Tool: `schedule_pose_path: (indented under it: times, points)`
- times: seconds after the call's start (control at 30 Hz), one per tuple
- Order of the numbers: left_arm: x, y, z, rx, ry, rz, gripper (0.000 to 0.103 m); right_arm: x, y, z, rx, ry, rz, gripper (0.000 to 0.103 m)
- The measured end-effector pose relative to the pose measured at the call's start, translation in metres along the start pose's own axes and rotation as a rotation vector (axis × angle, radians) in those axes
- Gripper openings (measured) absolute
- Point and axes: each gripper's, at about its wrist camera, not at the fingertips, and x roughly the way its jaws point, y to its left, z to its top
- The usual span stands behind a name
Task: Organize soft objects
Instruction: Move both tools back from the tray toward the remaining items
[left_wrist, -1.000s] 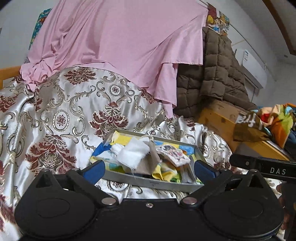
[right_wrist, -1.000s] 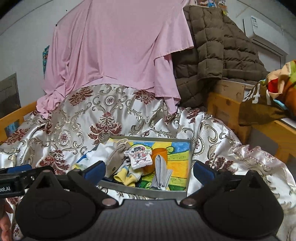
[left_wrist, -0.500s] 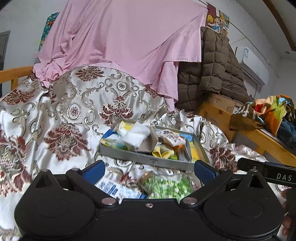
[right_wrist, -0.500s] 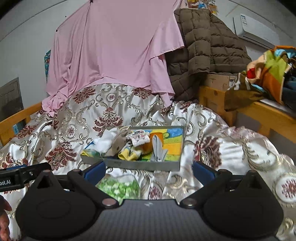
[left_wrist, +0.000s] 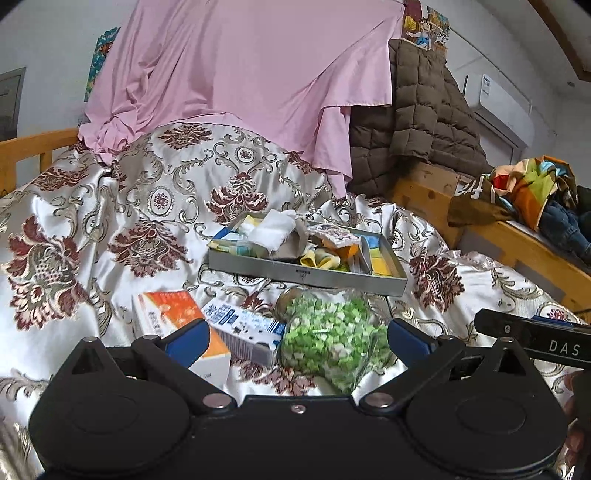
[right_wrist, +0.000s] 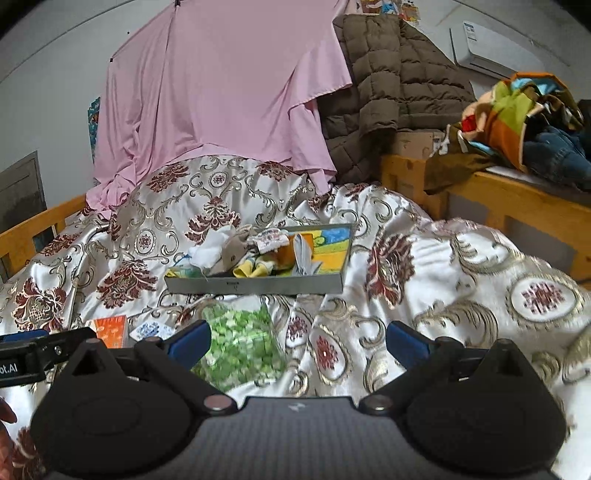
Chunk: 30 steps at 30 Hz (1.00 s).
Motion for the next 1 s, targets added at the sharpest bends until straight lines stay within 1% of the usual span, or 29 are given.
schedule_pose_path:
  times: [0.13,0.27,0.53,0.67,0.83,0.9,1.0]
  points:
    - [-0.008,0.001,-0.007,-0.016,-0.004,0.016,0.102,-0.006,-0.002,-0.012,0.026,0.007,-0.011,0.103]
    - [-0.013,0.001,-0.015,-0.022,0.006,0.027,0.102,-0.009,-0.001,-0.020,0.018,0.015,-0.016,0.103]
    - [-0.019,0.014,-0.027,-0.072,0.032,0.084,0.102,-0.010,0.004,-0.034,0.013,0.044,0.004,0.103]
    - [-0.021,0.020,-0.032,-0.089,0.039,0.109,0.102,-0.010,0.008,-0.036,0.003,0.044,0.012,0.103]
    - [-0.020,0.019,-0.038,-0.074,0.067,0.142,0.102,-0.006,0.009,-0.043,0.001,0.076,0.020,0.103]
    - [-0.018,0.018,-0.039,-0.062,0.092,0.165,0.102,-0.005,0.009,-0.044,0.000,0.086,0.023,0.103]
    - [-0.016,0.018,-0.040,-0.044,0.094,0.192,0.102,-0.005,0.010,-0.044,0.000,0.086,0.023,0.103]
